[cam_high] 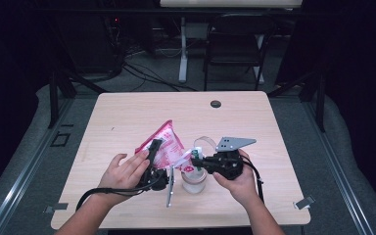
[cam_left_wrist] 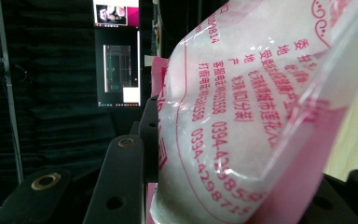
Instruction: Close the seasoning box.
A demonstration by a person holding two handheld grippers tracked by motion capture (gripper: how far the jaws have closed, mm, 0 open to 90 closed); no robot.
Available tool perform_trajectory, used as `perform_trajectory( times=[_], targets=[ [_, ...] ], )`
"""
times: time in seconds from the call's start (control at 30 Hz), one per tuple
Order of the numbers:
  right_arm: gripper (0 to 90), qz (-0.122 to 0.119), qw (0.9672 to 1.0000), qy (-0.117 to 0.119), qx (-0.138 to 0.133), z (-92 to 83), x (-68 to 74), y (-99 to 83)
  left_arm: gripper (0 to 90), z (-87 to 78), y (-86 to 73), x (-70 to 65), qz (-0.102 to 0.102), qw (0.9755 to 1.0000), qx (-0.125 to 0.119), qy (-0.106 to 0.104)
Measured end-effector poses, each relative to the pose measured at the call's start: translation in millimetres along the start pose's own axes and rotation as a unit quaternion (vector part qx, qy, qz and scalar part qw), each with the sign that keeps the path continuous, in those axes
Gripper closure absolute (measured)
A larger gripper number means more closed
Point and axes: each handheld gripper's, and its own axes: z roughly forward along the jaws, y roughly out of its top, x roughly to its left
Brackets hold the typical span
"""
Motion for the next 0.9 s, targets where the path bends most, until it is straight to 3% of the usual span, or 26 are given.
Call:
perform_trajectory(
  times=[0.23, 0.27, 0.3, 0.9],
  targets=[
    [90.0, -0.001, 1.0, -0.002, 0.002, 0.1, -0.1, -0.1, 65.5, -0.3, 0.0, -0.5, -0.001, 1.0, 0.0, -0.001],
    [90.0, -0.001, 1.0, 0.0, 0.002, 0.0, -0.2, 0.0, 65.5, 1.5, -1.1, -1.7, -0.004, 0.9999, -0.013, 0.01],
    [90.0, -0.001, 1.0, 0.0, 0.002, 0.0, -0.2, 0.0, 65.5, -0.6, 0.0, -0.5, -0.002, 1.0, 0.001, -0.001],
    [90.0, -0.001, 1.0, -0.001, 0.002, 0.0, -0.2, -0.1, 65.5, -2.3, 0.9, 1.4, 0.003, 1.0, 0.002, 0.006]
  ],
)
